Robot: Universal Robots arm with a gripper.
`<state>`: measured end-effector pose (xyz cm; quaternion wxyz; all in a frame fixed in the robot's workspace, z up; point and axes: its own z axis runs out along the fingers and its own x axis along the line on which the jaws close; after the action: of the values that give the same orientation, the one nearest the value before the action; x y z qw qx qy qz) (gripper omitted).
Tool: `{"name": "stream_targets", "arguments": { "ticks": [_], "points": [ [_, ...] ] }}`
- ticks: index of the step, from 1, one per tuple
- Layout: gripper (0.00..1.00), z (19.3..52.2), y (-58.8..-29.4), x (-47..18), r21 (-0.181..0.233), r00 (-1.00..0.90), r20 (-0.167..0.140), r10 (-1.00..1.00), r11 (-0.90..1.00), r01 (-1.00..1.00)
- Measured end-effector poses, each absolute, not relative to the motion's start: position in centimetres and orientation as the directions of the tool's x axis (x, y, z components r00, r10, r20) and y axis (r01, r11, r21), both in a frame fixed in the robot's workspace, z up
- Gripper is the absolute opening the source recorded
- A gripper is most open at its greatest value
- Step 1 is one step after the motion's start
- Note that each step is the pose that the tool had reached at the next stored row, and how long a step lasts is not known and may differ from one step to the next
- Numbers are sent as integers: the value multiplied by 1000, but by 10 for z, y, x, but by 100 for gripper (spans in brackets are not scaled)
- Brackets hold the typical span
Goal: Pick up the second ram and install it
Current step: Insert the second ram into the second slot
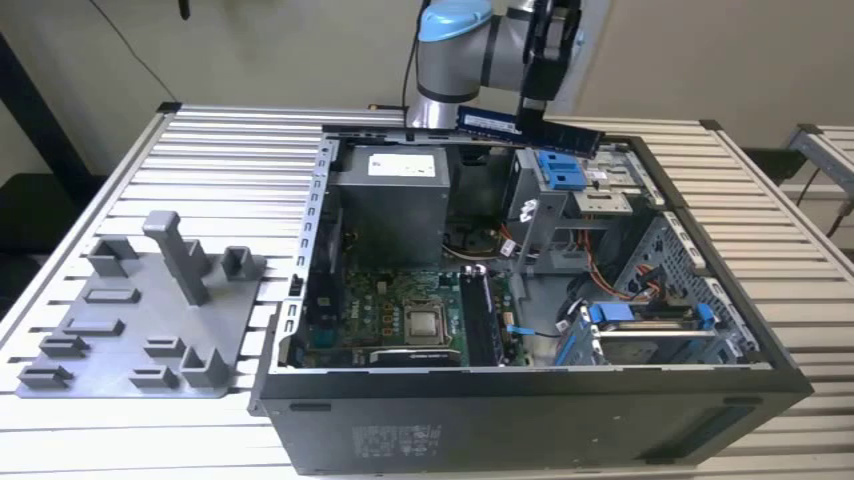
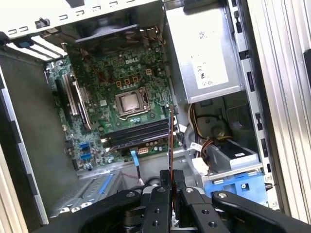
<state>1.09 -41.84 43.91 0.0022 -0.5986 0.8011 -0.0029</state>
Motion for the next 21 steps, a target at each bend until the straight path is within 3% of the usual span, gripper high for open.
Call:
{"name": "stream_targets", "arguments": {
  "ticks": [21],
  "points": [
    [14, 439, -418, 11, -7, -444, 0, -896, 444, -896]
  ]
}}
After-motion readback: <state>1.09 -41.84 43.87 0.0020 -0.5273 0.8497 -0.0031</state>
